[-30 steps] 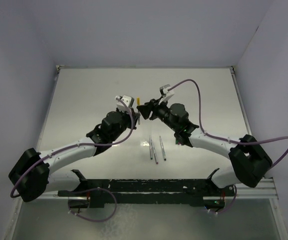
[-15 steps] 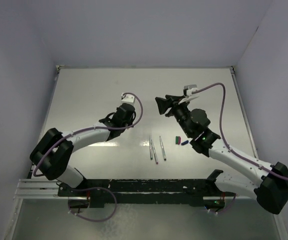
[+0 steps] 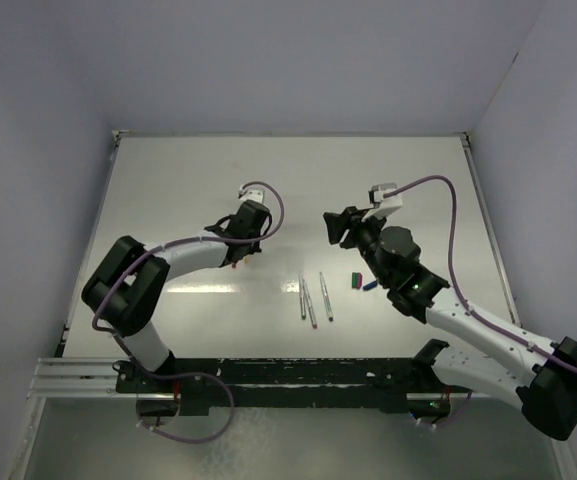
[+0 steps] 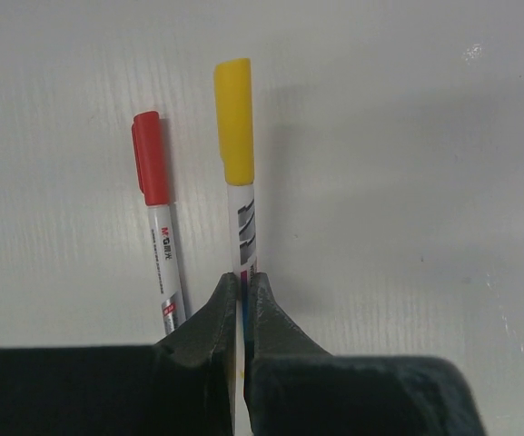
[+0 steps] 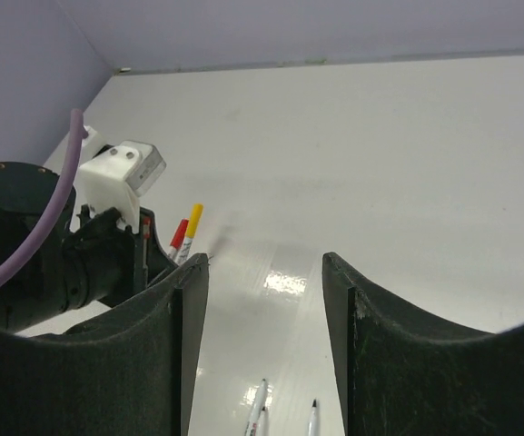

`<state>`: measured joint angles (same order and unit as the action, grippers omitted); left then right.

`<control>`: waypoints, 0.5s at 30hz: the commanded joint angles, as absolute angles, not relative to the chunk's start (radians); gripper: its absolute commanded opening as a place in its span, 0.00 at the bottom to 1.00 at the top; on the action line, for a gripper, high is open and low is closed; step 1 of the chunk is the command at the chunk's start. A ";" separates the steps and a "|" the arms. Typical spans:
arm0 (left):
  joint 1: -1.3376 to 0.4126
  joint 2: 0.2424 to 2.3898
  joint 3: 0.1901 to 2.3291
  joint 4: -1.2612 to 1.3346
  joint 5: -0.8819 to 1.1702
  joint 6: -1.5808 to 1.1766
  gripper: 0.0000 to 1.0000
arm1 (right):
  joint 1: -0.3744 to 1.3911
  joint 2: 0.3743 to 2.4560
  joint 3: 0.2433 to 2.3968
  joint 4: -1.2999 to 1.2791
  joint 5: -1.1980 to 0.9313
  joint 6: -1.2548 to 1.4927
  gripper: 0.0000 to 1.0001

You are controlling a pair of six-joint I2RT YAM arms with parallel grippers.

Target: Insert the pens into the pen caps

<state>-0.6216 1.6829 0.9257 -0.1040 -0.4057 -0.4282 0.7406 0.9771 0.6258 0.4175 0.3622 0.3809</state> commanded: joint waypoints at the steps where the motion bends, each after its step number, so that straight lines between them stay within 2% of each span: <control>1: -0.607 1.721 0.975 -0.127 -0.392 -0.452 0.02 | 0.745 0.997 0.622 0.399 0.393 0.397 0.55; 6: -0.599 1.762 0.993 -0.161 -0.390 -0.461 0.07 | 0.745 1.052 0.641 0.325 0.377 0.403 0.56; 15: -0.582 1.752 0.981 -0.163 -0.387 -0.474 0.10 | 0.745 1.132 0.650 0.240 0.296 0.408 0.60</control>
<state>-0.5957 1.7542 0.9672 -0.1432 -0.3954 -0.4541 0.7406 1.1152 0.6258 0.2668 0.3454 0.3943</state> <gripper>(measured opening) 0.093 0.587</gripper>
